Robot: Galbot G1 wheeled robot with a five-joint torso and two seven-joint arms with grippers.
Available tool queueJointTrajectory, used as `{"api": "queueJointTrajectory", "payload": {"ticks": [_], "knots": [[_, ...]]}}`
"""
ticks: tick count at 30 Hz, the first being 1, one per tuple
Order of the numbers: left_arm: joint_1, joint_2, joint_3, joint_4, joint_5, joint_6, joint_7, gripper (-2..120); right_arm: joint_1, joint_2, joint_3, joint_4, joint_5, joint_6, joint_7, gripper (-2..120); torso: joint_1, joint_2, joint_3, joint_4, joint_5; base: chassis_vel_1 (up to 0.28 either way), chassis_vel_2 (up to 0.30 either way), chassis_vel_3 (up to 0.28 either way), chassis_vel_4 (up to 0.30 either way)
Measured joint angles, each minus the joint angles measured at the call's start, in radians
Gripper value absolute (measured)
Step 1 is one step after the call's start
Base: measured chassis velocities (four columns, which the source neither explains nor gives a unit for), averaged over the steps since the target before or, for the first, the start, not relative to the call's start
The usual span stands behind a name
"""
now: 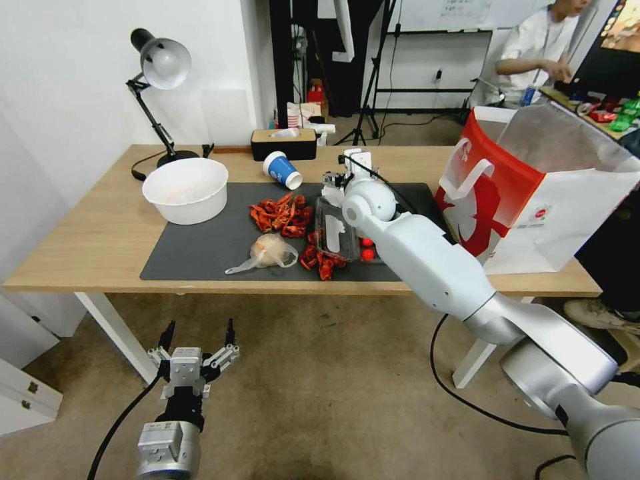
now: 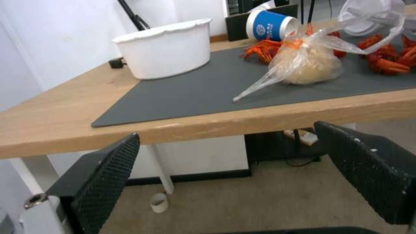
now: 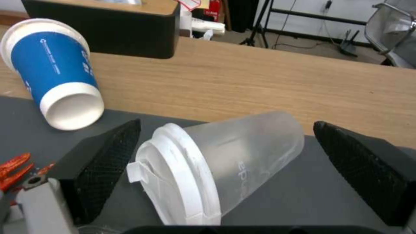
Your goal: Pick up the trash from the table and place it into the takeout bag.
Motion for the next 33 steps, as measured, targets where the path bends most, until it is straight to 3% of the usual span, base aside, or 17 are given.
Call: {"api": "queueJointTrajectory", "payload": {"ticks": [19,33], "knots": [[-0.016,0.011,0.000,0.013,-0.015,-0.002,-0.001,100,0.012,0.024,-0.008,-0.091,-0.107,-0.017,-0.121,100,0.000,0.000,0.000,0.0000,-0.0001,0.000,0.000,0.000,0.000],[-0.012,0.009,0.000,0.012,-0.016,-0.002,-0.001,100,0.018,0.028,-0.019,-0.119,-0.112,-0.019,-0.144,100,0.000,0.000,0.000,0.0000,-0.0001,0.000,0.000,0.000,0.000]]}}
